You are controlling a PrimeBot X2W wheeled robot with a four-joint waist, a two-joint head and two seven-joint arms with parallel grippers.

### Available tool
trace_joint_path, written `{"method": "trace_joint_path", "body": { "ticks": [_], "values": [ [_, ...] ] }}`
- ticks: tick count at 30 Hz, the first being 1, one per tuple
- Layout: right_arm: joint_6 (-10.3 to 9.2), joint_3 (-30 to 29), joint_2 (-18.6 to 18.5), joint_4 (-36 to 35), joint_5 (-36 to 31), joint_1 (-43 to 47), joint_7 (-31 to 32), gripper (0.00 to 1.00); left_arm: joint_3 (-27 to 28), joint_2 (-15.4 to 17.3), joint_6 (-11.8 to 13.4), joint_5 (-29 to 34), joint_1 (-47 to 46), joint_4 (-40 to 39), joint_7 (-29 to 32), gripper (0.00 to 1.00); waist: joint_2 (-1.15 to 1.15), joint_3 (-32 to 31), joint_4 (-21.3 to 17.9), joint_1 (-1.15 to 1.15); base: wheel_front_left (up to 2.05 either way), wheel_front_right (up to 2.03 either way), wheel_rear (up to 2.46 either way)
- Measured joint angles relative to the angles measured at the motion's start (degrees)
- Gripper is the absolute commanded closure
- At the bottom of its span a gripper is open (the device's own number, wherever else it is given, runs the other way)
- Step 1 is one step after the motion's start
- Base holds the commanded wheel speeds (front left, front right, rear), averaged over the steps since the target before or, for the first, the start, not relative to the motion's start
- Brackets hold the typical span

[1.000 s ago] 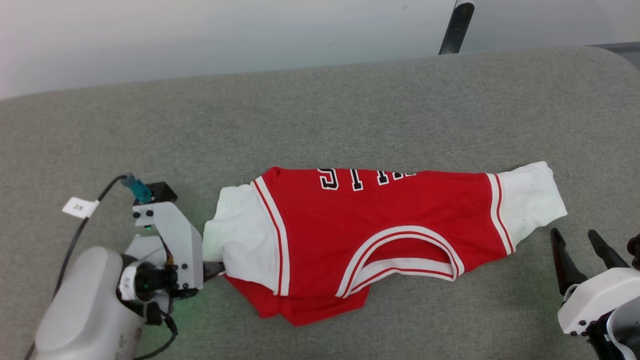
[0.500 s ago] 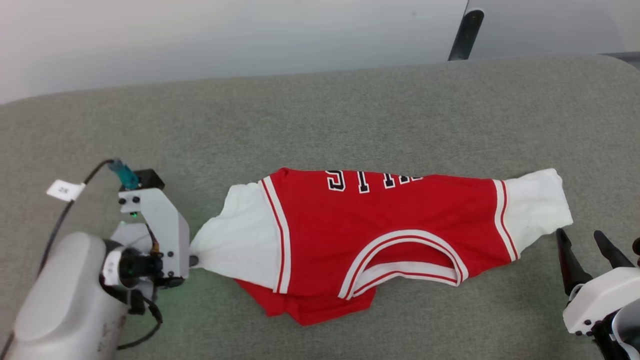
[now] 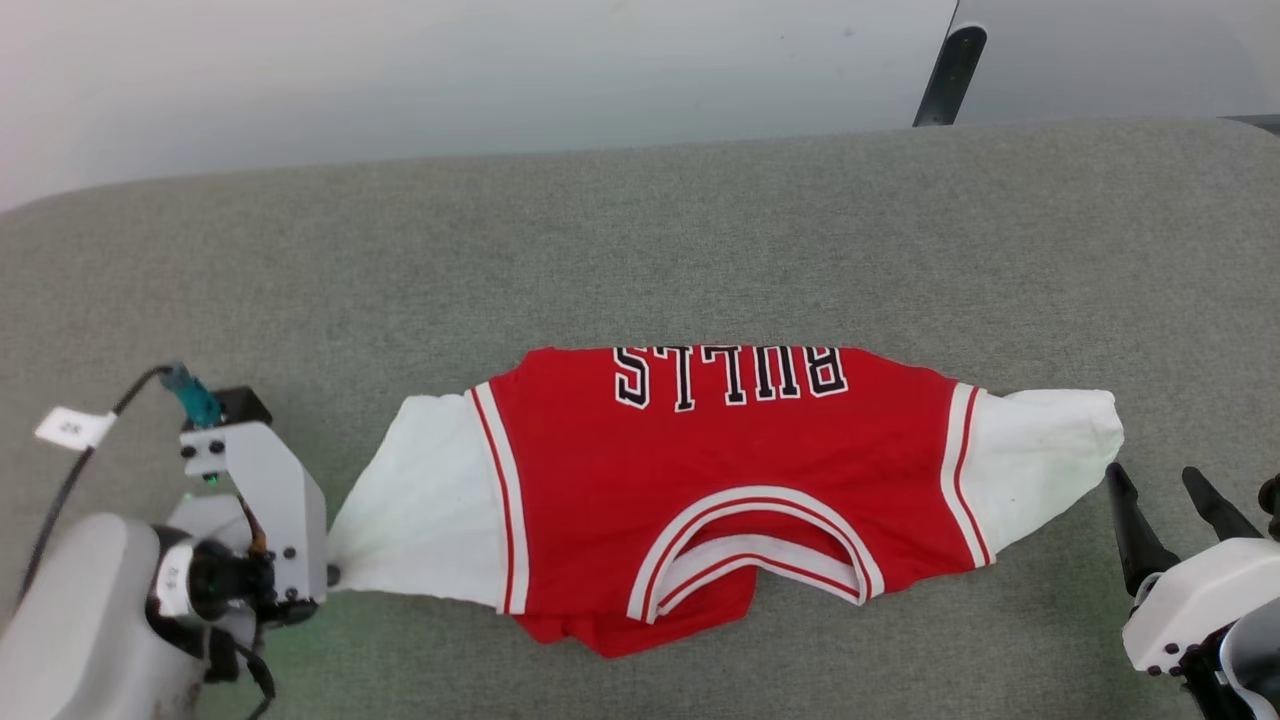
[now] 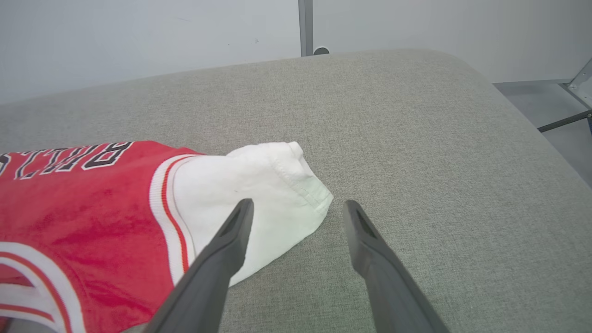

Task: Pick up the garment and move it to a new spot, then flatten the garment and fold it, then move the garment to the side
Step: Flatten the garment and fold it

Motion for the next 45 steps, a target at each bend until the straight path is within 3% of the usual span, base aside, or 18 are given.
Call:
{"method": "trace_joint_path", "body": {
  "ticks": [6, 8, 10, 11, 12, 29, 43, 44, 45],
  "values": [
    [0.0, 0.08, -0.09, -0.01, 0.04, -0.01, 0.16, 0.0, 0.05, -1.22, 0.47, -0.47, 1.93, 0.73, -1.88, 1.0, 0.0, 0.48, 0.04, 0.0, 0.0, 0.0, 0.0],
    [0.0, 0.21, -0.1, 0.04, 0.04, -0.02, 0.2, 0.0, 0.04, -1.49, 0.42, -0.46, 1.93, 1.21, -2.9, 0.67, 0.0, 0.37, 0.07, 0.0, 0.0, 0.0, 0.0],
    [0.0, 0.38, -0.2, 0.13, 0.04, -0.02, 0.25, 0.0, -0.1, -1.58, -0.04, -0.26, 1.91, 1.52, -3.76, 0.52, 0.0, 0.02, 0.14, 0.0, 0.0, 0.0, 0.0],
    [0.0, 0.41, -0.29, 0.15, 0.04, -0.01, 0.26, 0.0, -0.16, -1.59, -0.14, -0.04, 1.88, 1.54, -4.3, 0.07, 0.0, -0.24, 0.2, 0.0, 0.0, 0.0, 0.0],
    [0.0, 0.43, -0.38, 0.13, 0.04, -0.01, 0.38, 0.0, -0.22, -1.56, -0.35, 0.12, 1.79, 1.48, -4.85, 0.0, 0.0, -0.53, 0.26, 0.0, 0.0, 0.0, 0.0],
    [0.0, 1.66, -0.92, -4.15, -0.04, 2.96, 1.78, 0.0, -1.42, -2.23, -4.82, 0.54, 4.49, -1.87, -12.33, 0.0, 0.0, -7.42, 2.19, 0.0, 0.0, 0.0, 0.0],
    [0.0, 1.26, -0.93, -11.92, 1.35, 2.64, 3.23, 0.0, -1.51, -2.07, -5.44, -0.64, 1.27, 7.16, -10.35, 0.0, 0.0, -2.22, -1.42, 0.0, 0.0, 0.0, 0.0],
    [0.0, 1.2, -0.86, -12.2, 1.56, 2.53, 3.27, 0.0, -1.43, -2.1, -5.08, -0.89, 1.0, 7.93, -9.85, 0.07, 0.0, -1.72, -1.68, 0.0, 0.0, 0.0, 0.0],
    [0.0, 1.12, -0.78, -12.51, 1.57, 2.32, 3.46, 0.0, -1.49, -2.07, -5.09, -0.96, 0.54, 8.42, -9.5, 0.2, 0.0, -1.27, -1.92, 0.0, 0.0, 0.0, 0.0]
  ]
}}
